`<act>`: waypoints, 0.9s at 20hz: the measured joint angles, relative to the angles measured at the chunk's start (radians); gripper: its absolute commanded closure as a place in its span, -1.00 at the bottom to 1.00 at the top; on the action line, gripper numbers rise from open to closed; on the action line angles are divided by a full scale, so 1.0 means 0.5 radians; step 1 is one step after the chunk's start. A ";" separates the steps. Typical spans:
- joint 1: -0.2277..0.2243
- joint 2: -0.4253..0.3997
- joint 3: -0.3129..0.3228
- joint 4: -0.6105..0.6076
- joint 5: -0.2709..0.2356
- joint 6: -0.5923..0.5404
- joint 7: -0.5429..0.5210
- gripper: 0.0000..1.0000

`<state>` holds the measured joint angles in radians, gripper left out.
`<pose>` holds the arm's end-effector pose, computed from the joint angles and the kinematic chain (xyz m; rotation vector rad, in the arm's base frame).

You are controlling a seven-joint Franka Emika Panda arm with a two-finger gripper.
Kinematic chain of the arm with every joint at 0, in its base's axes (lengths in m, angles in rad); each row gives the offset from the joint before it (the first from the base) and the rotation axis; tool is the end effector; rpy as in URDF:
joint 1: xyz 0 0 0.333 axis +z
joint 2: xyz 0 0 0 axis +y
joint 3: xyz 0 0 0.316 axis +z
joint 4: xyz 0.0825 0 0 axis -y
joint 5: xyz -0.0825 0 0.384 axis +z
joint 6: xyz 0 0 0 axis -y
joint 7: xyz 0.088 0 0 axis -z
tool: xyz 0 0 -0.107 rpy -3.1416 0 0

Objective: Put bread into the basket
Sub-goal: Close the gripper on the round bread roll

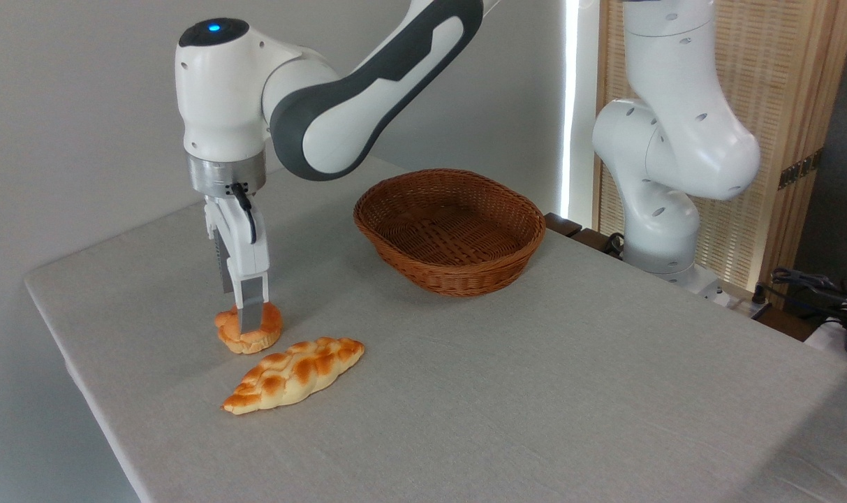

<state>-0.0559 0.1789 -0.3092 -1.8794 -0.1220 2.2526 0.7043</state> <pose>0.5825 -0.2170 0.4397 2.6415 -1.4291 0.3386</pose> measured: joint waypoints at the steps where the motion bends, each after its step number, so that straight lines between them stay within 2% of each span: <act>1: 0.000 0.007 -0.008 -0.019 0.000 0.043 0.000 -0.81; 3: 0.000 0.012 -0.016 -0.060 0.001 0.099 0.000 0.11; 11: 0.000 0.014 -0.028 -0.099 0.023 0.123 0.012 0.17; 13: 0.000 0.014 -0.037 -0.102 0.033 0.123 0.012 0.25; 18: 0.001 0.016 -0.044 -0.107 0.034 0.123 0.012 0.26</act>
<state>-0.0556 0.1869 -0.3311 -1.9327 -0.1049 2.3142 0.7105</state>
